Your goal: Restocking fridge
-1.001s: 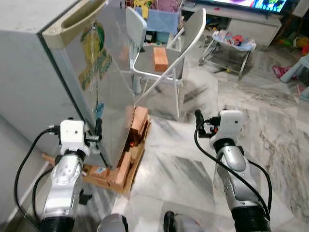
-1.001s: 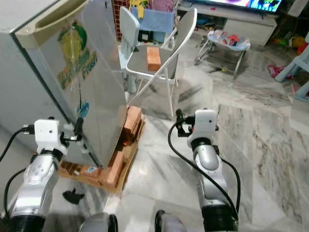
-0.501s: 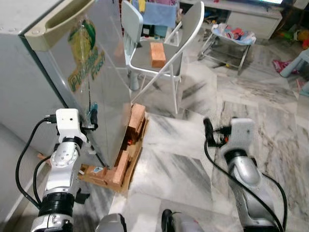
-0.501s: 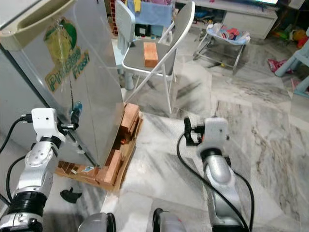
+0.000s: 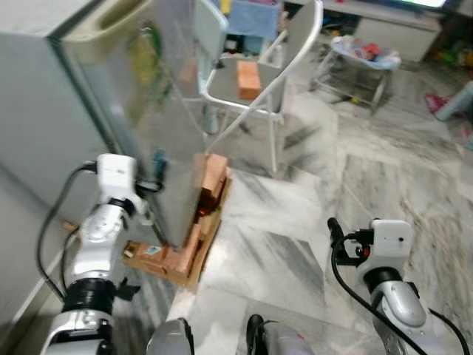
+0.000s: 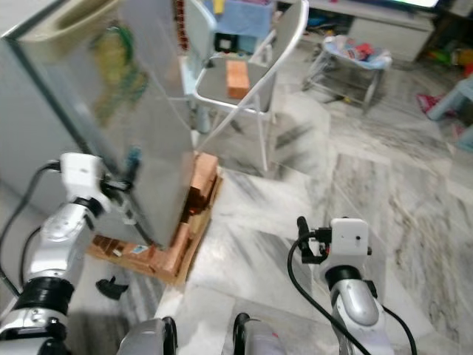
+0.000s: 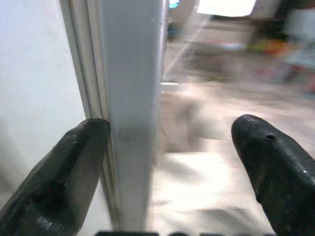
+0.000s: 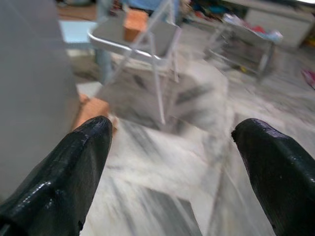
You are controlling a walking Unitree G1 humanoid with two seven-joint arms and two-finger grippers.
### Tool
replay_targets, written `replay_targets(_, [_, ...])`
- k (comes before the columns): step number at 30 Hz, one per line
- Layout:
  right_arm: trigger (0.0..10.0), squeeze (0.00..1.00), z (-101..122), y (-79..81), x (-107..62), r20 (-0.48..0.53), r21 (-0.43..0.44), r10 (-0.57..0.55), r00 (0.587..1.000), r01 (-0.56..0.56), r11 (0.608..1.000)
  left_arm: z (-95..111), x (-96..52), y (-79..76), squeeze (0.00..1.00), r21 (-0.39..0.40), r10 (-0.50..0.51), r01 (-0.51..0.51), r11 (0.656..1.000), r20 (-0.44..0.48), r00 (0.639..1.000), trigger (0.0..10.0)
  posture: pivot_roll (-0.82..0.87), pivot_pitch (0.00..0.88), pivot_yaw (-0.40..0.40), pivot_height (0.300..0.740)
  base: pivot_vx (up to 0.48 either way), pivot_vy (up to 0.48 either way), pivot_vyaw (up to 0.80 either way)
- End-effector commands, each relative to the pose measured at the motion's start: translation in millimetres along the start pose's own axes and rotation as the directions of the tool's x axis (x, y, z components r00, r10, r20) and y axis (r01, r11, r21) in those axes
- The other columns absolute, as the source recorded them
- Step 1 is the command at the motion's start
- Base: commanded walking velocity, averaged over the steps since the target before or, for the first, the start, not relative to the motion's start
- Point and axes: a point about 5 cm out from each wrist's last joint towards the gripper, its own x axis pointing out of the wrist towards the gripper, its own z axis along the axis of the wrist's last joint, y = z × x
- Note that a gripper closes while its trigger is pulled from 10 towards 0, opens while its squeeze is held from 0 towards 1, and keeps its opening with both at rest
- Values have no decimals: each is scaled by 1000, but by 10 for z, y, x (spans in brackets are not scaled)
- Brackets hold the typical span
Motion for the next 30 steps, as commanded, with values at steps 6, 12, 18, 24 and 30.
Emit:
replay_targets(6, [10000,0,-8,55,-8,-17,10,7,1000,-7,1000,-78,29,-190,0,54,-12,13,998,-14,1000,10000,32,121,-45,740,0,0,0])
replay_targets(12, [10000,0,3,64,24,-14,14,7,1000,-7,1000,-143,-188,-10,0,57,98,-96,994,-38,994,10000,42,116,-43,740,0,0,0])
replay_targets(18, [10000,0,21,124,96,1,18,15,1000,-15,1000,-189,-375,6,0,25,123,-122,992,-58,991,10000,58,110,-46,740,0,-279,0])
replay_targets(24, [10000,0,51,161,165,15,23,13,1000,-13,1000,-204,-376,-46,0,57,139,-136,989,-52,989,10000,64,101,-48,740,0,-434,0])
replay_targets(30, [10000,0,61,166,209,23,28,4,1000,-5,1000,-206,-369,-129,0,87,99,-93,992,-69,993,10000,65,92,-44,740,0,-458,0])
